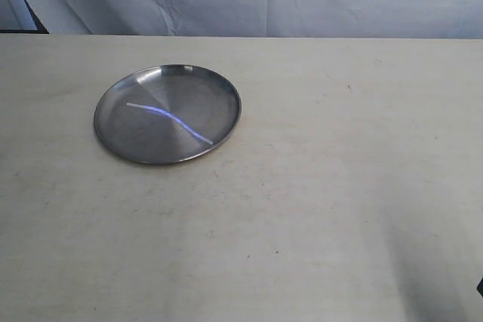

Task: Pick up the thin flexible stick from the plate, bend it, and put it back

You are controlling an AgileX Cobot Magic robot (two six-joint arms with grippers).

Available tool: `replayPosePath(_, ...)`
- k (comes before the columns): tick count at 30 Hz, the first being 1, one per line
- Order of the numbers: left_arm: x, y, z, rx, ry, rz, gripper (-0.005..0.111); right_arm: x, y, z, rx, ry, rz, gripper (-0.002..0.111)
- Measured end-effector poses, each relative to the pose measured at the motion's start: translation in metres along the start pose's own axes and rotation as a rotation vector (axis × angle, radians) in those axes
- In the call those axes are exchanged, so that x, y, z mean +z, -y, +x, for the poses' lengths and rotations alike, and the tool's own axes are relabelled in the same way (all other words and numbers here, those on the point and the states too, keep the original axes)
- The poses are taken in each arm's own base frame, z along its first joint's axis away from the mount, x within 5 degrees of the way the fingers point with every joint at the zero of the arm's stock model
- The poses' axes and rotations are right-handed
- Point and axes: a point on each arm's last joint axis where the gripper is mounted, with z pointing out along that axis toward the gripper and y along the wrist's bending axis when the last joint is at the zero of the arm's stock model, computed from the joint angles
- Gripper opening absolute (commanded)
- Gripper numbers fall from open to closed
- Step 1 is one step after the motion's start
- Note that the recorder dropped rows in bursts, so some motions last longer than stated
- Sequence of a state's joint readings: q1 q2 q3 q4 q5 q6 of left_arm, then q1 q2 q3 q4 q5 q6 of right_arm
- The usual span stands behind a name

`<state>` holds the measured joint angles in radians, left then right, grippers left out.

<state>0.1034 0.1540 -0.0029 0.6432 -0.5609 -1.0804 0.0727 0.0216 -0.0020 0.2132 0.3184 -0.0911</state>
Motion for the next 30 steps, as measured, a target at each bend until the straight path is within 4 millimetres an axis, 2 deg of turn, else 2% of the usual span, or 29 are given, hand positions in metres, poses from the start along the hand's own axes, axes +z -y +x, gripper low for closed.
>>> replayPosePath(1,0.000,-0.005,-0.002,0.094,0.015,-0.053,0.031,0.000,0.000,0.000,0.000,0.000,0.000,0.000)
replayPosePath(4,-0.003,-0.022,0.001,0.142,-0.032,-0.246,0.031,0.000,0.000,0.000,0.000,0.000,0.000,0.000)
replayPosePath(7,-0.014,-0.042,0.022,0.103,-0.283,-0.476,0.031,0.000,0.000,0.000,0.000,0.000,0.000,0.000)
replayPosePath(10,-0.022,-0.049,0.034,0.081,-0.435,-0.570,0.031,0.000,0.000,0.000,0.000,0.000,0.000,0.000)
replayPosePath(15,-0.026,-0.052,0.037,0.138,-0.494,-0.594,0.031,0.000,0.000,0.000,0.002,0.000,-0.001,0.000)
replayPosePath(30,-0.027,-0.051,0.035,0.163,-0.477,-0.585,0.031,0.000,0.000,0.000,0.004,0.000,-0.001,0.000)
